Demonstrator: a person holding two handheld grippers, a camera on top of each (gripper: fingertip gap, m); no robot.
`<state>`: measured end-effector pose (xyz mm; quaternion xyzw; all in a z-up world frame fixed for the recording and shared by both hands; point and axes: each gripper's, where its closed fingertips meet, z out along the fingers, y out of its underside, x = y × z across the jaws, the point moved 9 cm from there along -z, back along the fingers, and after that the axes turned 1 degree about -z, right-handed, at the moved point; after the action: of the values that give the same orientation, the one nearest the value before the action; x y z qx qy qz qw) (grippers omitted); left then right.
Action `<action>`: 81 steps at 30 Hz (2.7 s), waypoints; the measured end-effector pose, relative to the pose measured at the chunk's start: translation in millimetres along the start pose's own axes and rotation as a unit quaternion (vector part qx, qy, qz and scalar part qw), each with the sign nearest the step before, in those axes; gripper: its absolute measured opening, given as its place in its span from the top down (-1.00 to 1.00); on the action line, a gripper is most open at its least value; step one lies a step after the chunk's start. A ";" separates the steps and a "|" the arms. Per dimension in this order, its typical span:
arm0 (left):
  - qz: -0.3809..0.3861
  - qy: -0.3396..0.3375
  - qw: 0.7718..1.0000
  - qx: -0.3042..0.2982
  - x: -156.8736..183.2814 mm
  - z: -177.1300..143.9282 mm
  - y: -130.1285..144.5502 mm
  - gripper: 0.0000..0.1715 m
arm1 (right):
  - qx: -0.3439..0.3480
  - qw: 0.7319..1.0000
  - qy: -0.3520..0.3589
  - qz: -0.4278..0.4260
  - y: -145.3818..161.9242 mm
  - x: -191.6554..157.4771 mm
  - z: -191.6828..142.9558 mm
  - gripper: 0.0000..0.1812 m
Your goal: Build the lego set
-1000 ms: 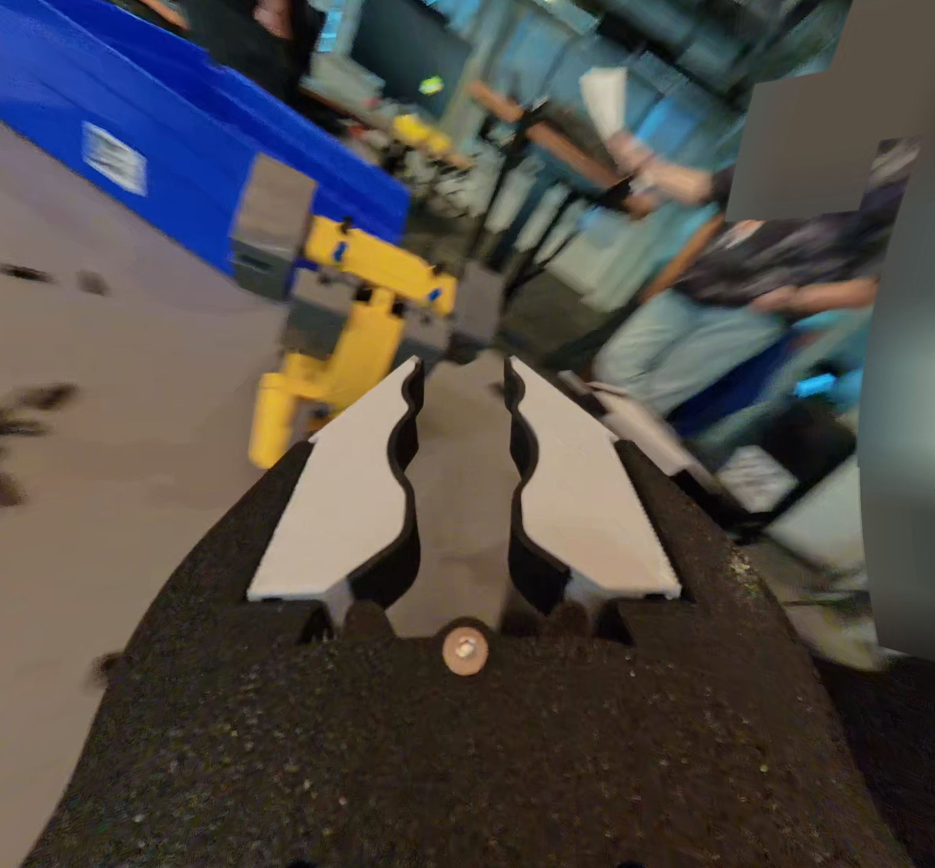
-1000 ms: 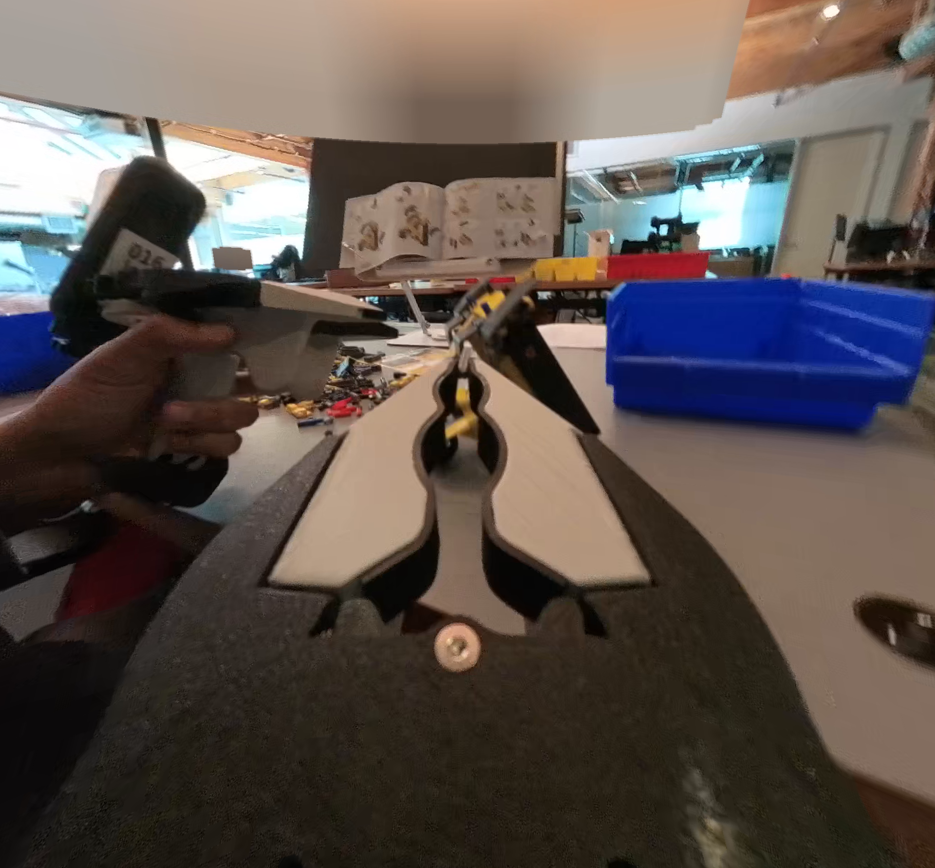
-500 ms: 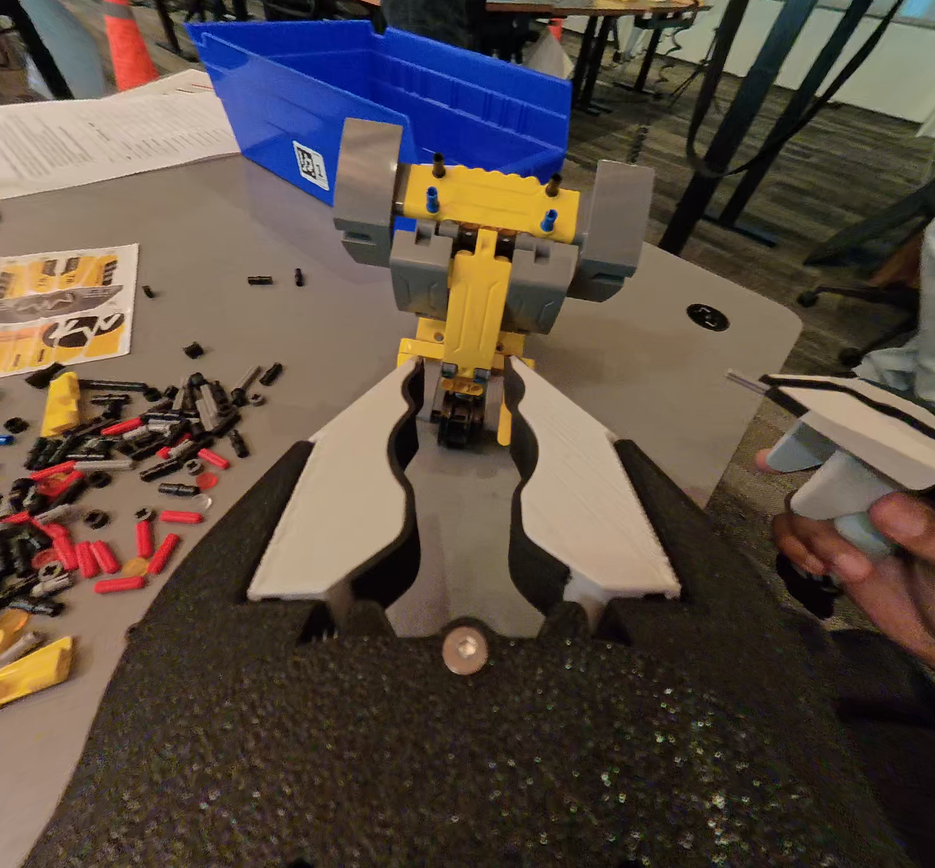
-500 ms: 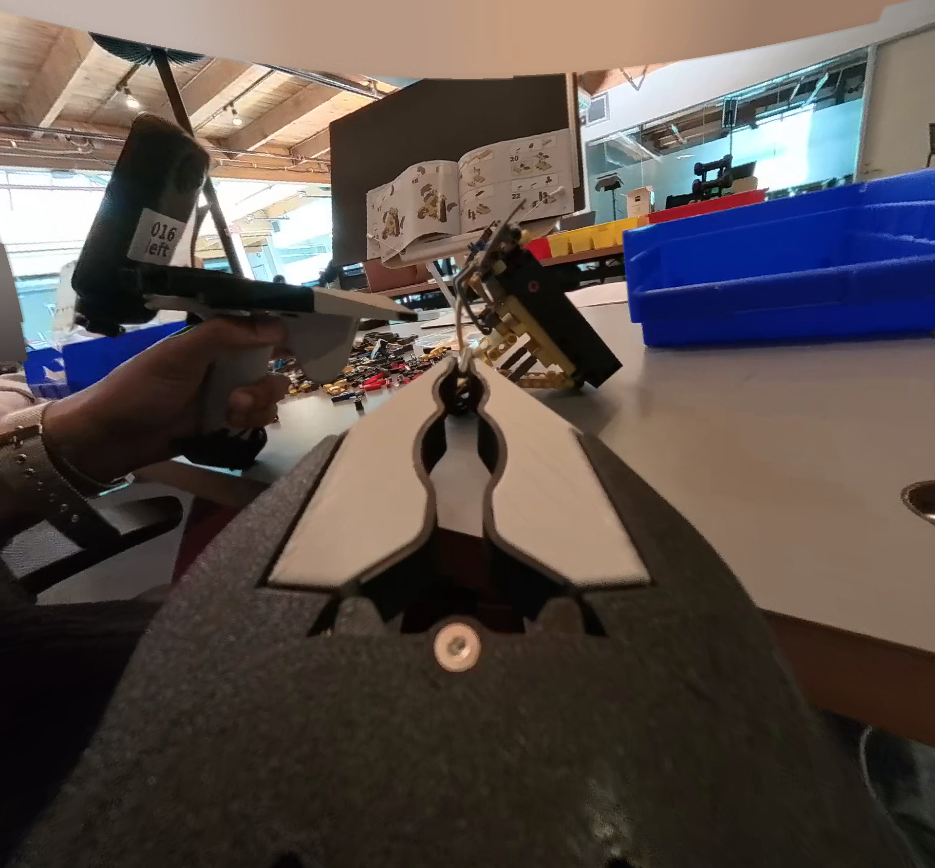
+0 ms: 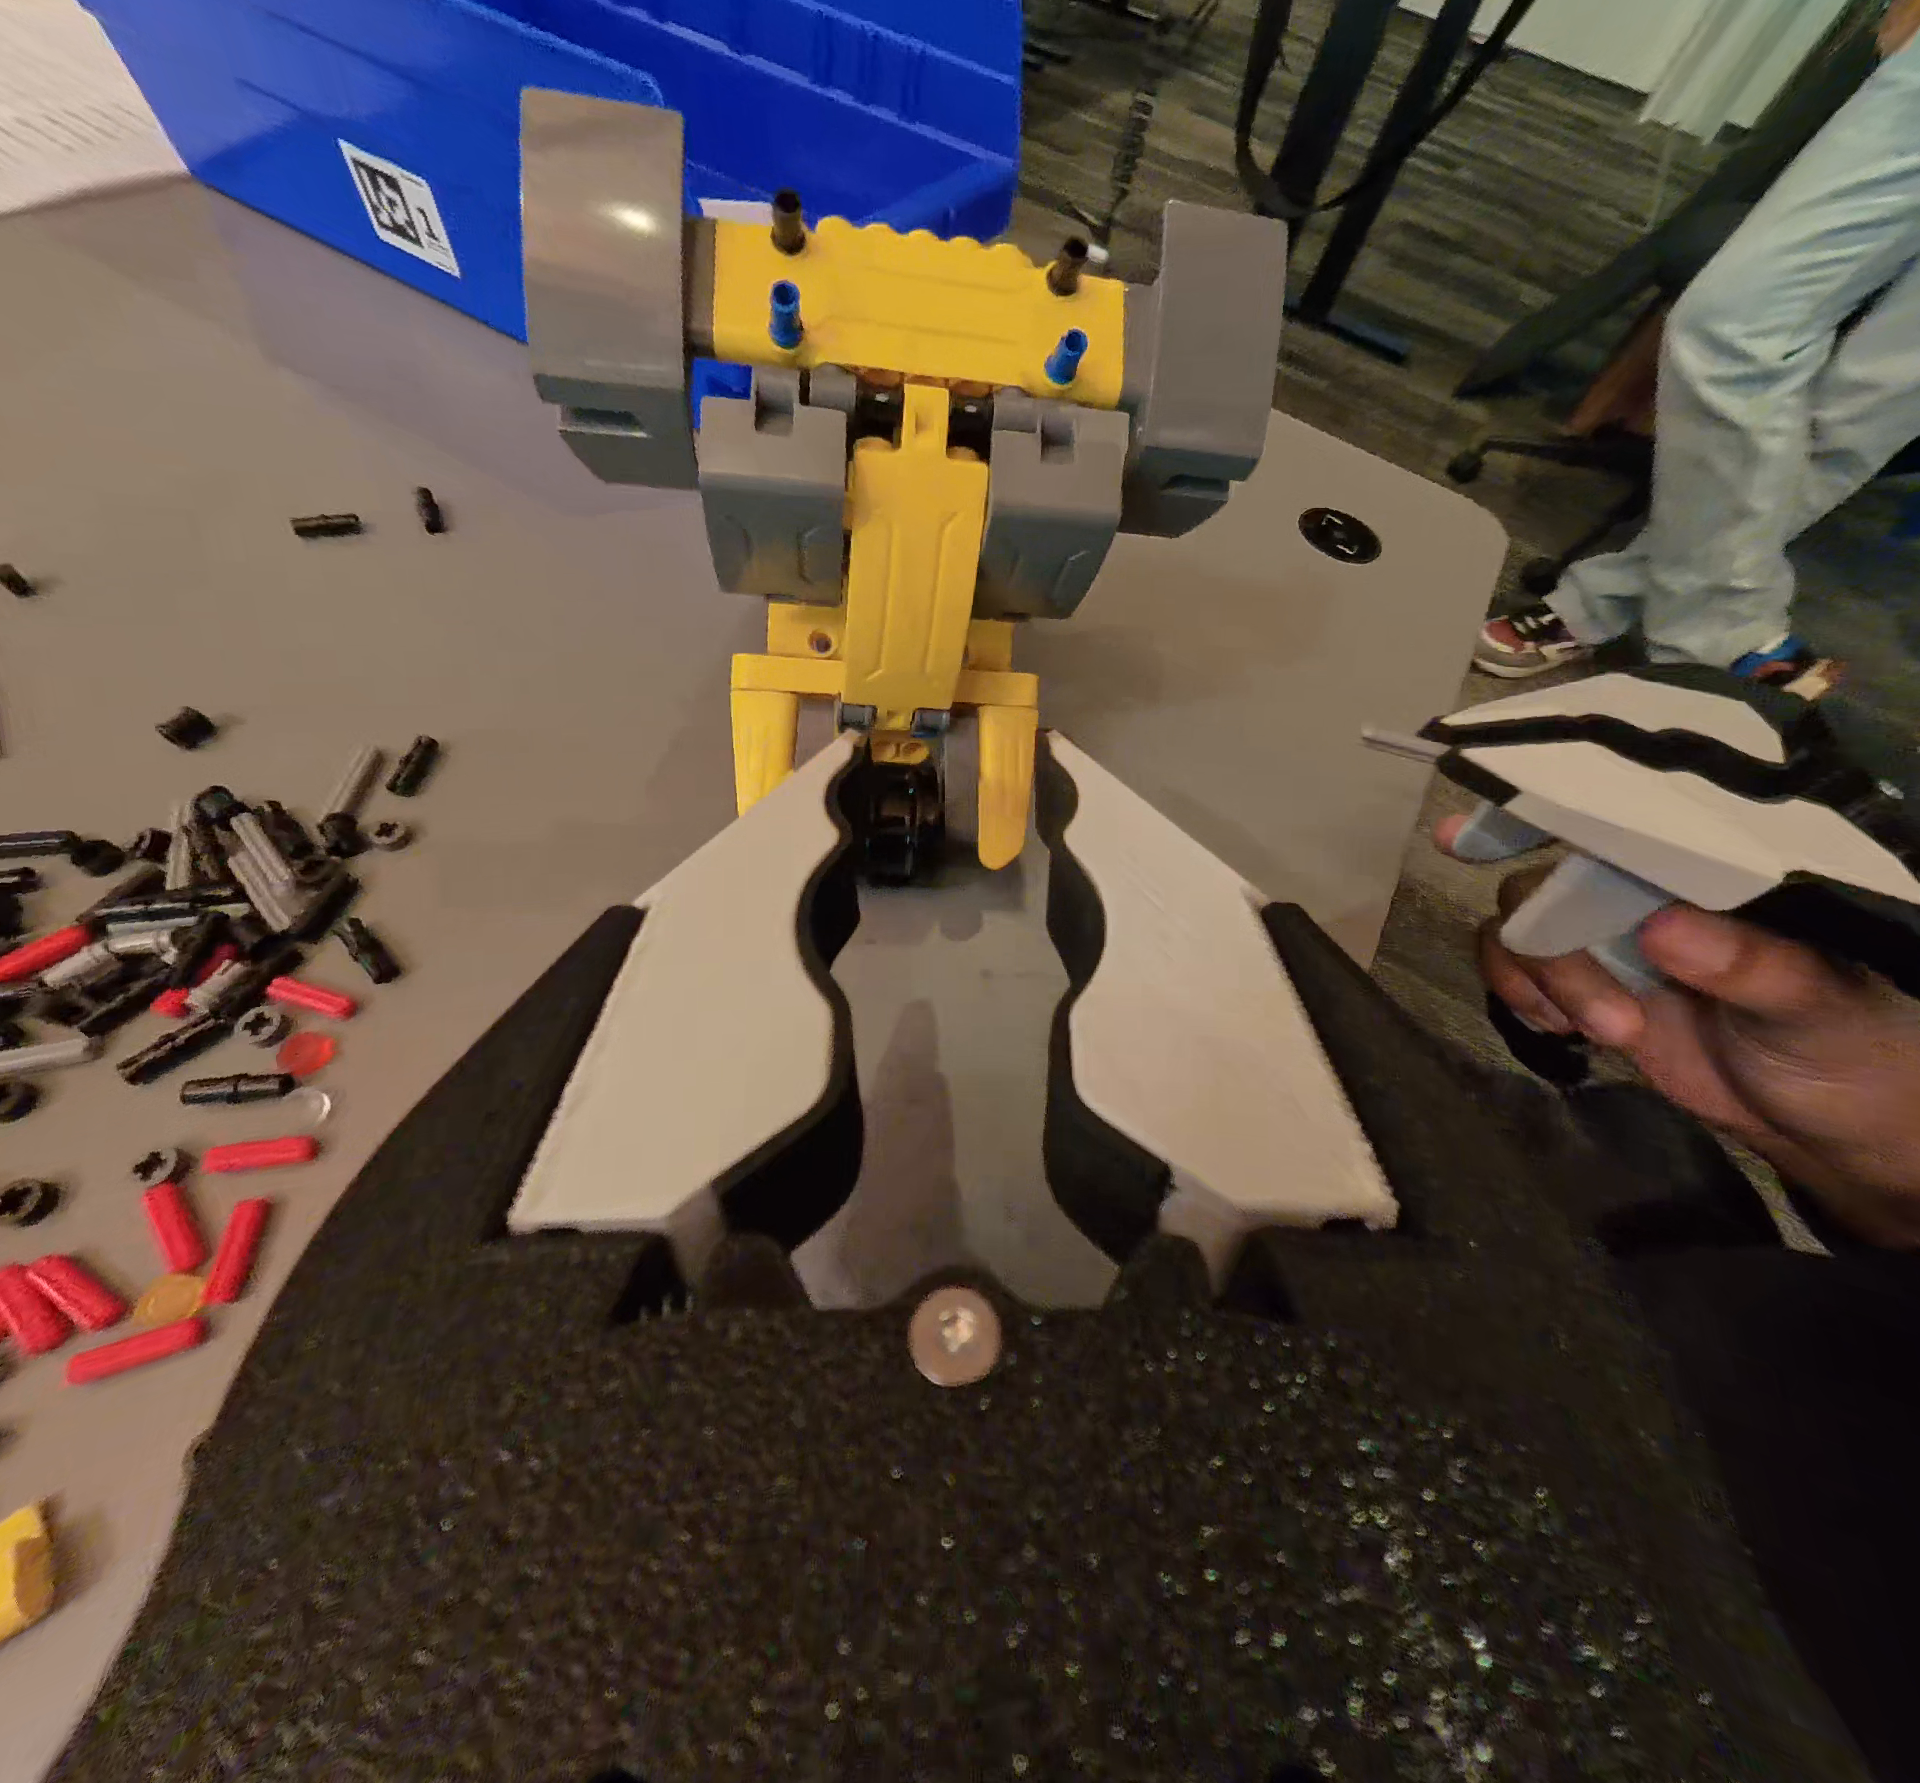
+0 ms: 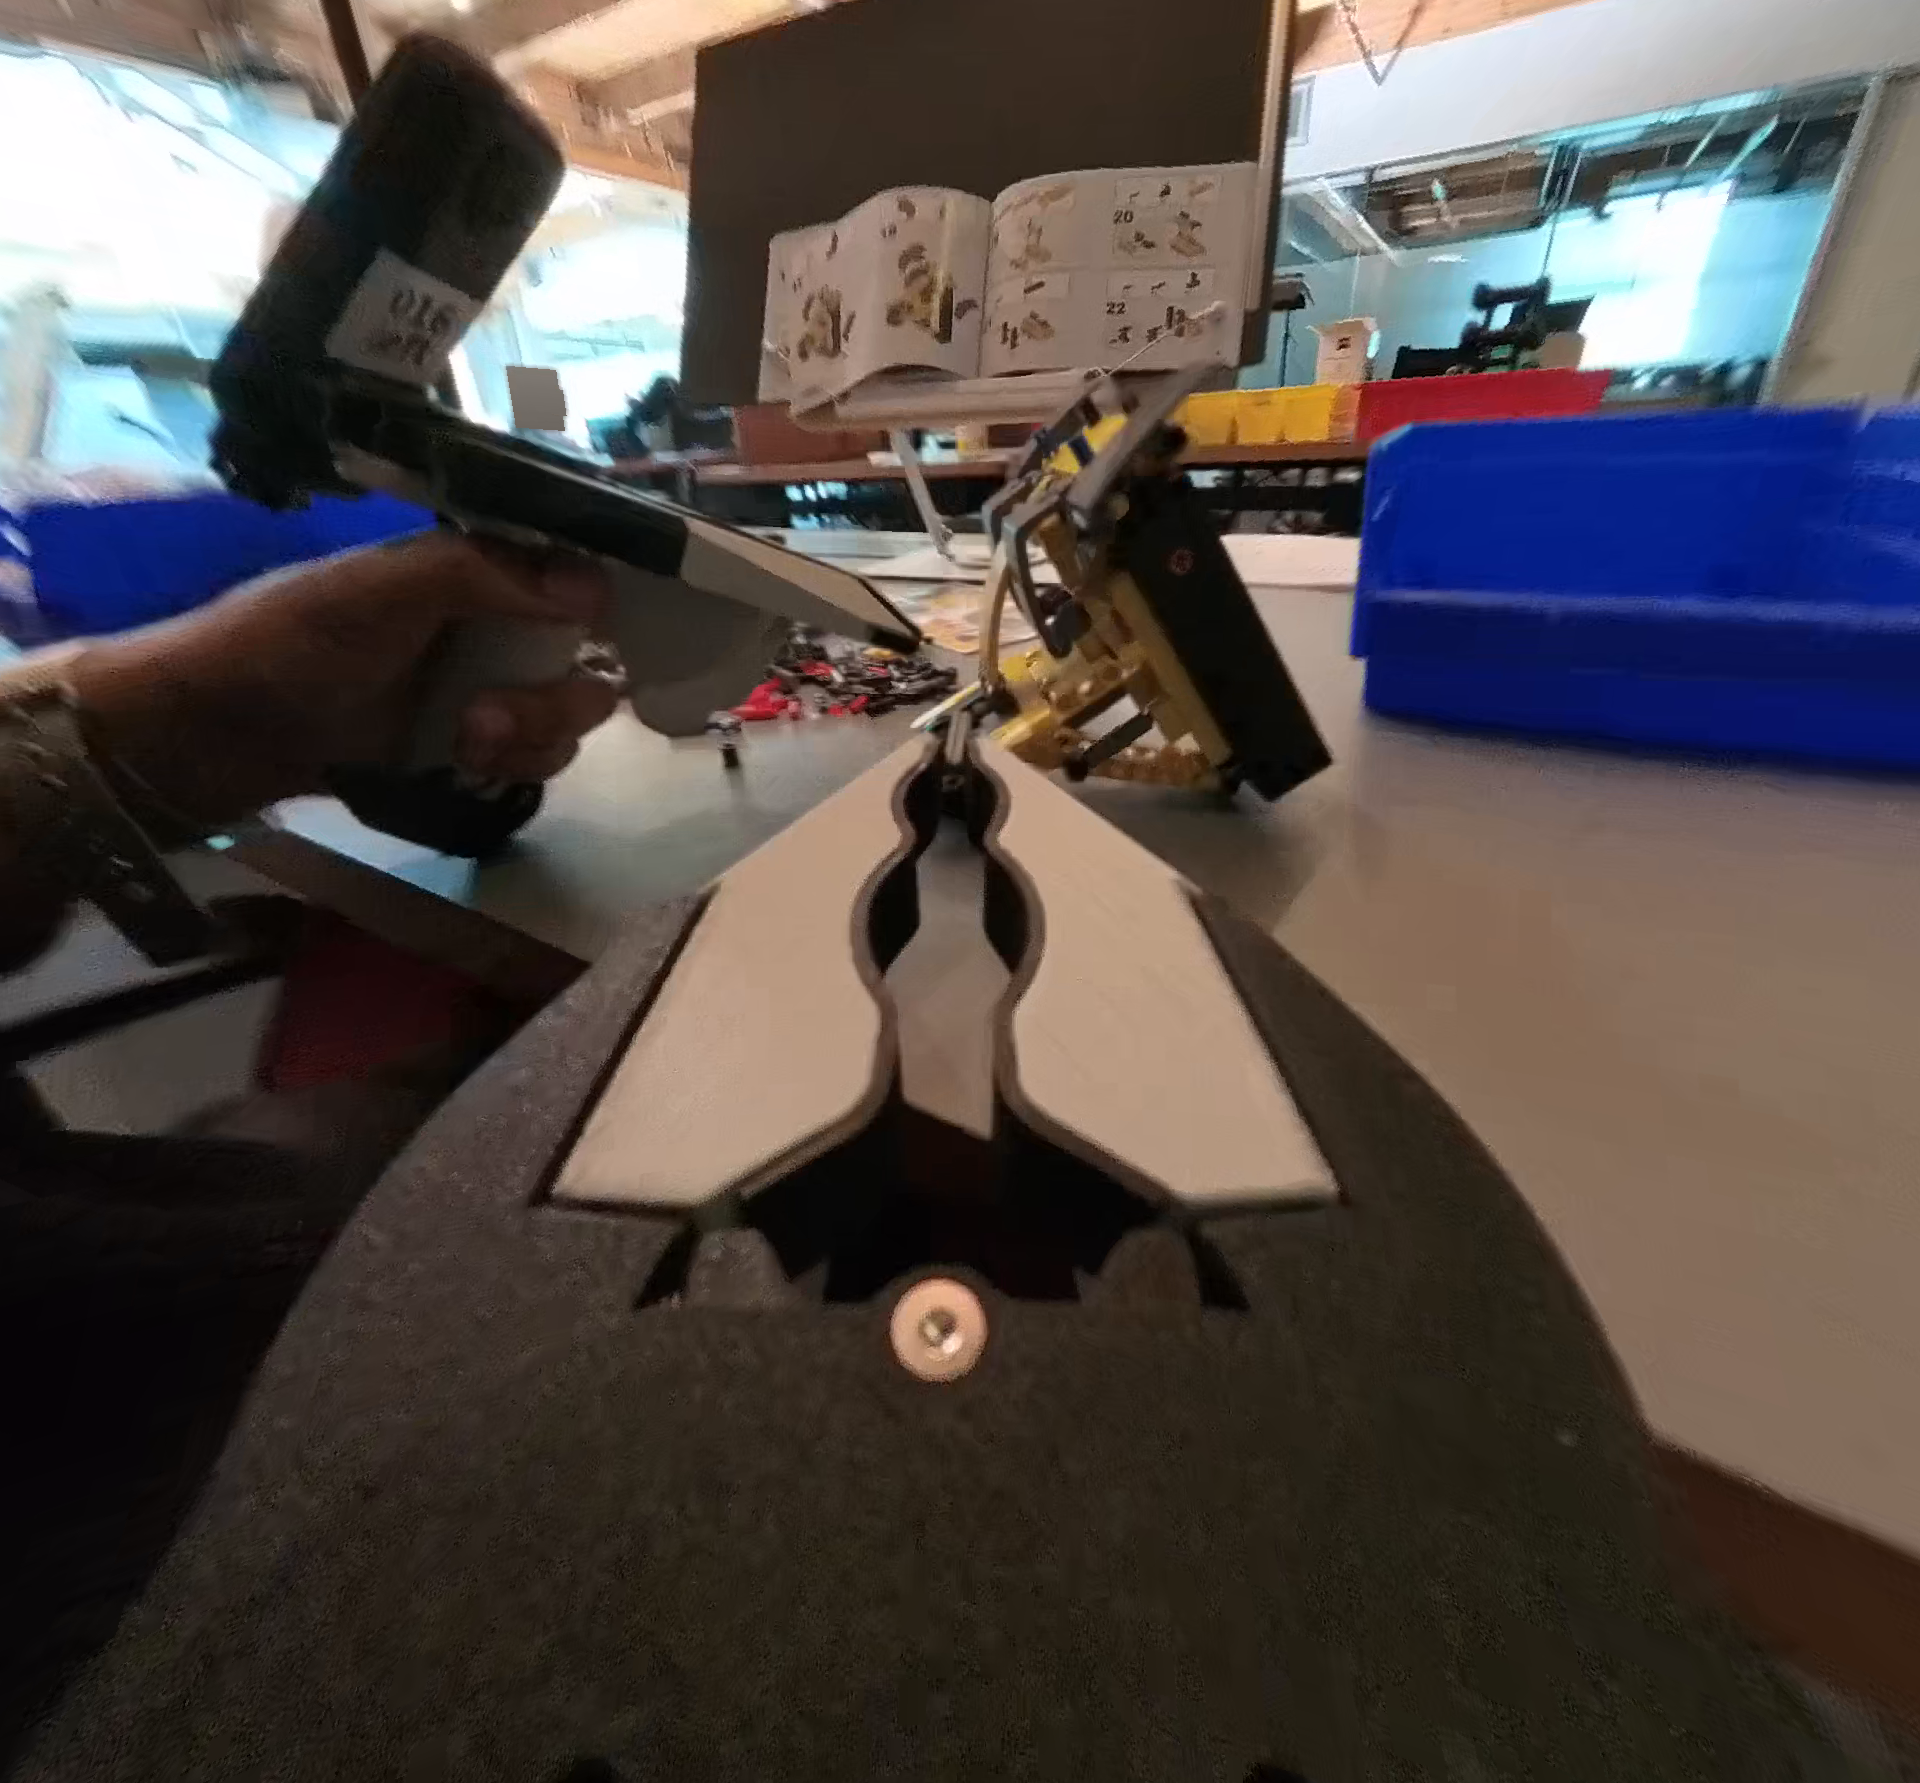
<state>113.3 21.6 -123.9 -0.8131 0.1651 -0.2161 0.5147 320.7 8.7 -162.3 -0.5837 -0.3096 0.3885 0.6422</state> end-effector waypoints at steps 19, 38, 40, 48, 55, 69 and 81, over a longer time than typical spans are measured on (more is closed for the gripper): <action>0.056 0.040 0.997 -0.022 -26.6 12.2 -7.8 0.64 | -0.235 0.961 0.008 -0.145 -13.4 -0.5 87.9 0.97; 0.025 0.073 0.997 -0.021 -31.2 11.3 -8.0 0.65 | -0.266 0.945 0.025 -0.189 -10.1 -2.7 84.5 0.97; 0.020 0.077 0.996 -0.033 -31.8 14.0 -7.2 0.65 | -0.267 0.945 0.018 -0.188 -9.7 -2.3 86.2 0.97; 0.003 0.087 0.995 -0.052 -34.2 18.2 -6.0 0.65 | -0.246 0.965 -0.005 -0.085 -10.8 5.1 86.8 0.97; 0.012 0.086 0.994 -0.070 -32.4 22.3 -4.3 0.66 | -0.249 0.966 -0.006 -0.070 -9.8 9.2 85.4 0.97; 0.046 0.070 0.994 -0.074 -26.2 26.6 -4.8 0.74 | -0.255 0.966 -0.028 -0.040 -9.6 14.7 88.0 0.96; 0.054 0.058 0.994 -0.074 -25.6 27.5 -4.7 0.79 | -0.257 0.965 -0.051 0.013 -10.5 22.0 88.6 0.96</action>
<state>106.0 57.2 -134.7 -0.8251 0.2539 -0.2218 0.4534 257.9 72.6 -142.0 -0.7126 -0.4234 0.3336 0.4491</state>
